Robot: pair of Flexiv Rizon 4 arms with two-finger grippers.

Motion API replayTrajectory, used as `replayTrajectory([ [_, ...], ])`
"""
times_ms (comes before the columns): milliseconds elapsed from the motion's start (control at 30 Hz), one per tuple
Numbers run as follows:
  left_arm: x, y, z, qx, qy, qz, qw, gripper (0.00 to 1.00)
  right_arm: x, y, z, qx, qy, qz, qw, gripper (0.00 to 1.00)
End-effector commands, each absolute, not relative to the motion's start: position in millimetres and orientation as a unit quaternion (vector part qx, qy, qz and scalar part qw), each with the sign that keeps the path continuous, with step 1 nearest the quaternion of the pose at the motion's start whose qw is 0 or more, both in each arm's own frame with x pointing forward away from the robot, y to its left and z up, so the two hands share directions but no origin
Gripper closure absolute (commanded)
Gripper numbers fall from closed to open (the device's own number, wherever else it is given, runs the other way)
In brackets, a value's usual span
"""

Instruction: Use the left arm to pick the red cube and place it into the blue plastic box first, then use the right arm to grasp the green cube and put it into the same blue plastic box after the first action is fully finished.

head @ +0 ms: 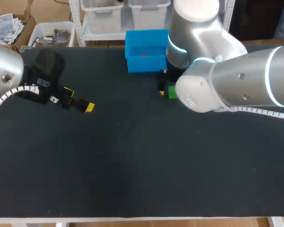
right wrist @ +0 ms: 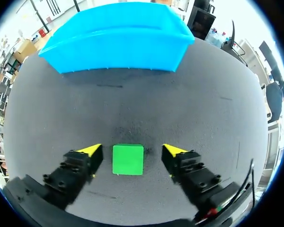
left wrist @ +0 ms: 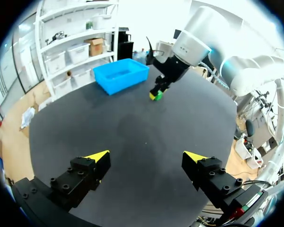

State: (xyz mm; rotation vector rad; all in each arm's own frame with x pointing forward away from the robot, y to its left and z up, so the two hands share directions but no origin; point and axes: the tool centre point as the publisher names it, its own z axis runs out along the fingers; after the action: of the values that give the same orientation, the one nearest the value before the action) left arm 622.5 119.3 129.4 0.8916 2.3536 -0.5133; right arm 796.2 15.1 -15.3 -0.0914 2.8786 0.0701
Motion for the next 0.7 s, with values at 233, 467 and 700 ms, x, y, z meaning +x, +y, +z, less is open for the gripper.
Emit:
replayTrajectory([
  [233, 623, 121, 128, 0.334, 0.877, -0.195, 0.284, 0.00, 798, 18, -21, -0.031, 0.991, 0.028, 0.125, 1.00],
  [467, 623, 121, 128, 0.334, 0.877, -0.195, 0.284, 0.00, 797, 14, -18, -0.027, 0.991, 0.025, 0.125, 1.00],
  [700, 623, 121, 128, 0.334, 0.877, -0.195, 0.284, 0.00, 796, 10, 7, -0.028, 0.989, 0.018, 0.144, 1.00],
])
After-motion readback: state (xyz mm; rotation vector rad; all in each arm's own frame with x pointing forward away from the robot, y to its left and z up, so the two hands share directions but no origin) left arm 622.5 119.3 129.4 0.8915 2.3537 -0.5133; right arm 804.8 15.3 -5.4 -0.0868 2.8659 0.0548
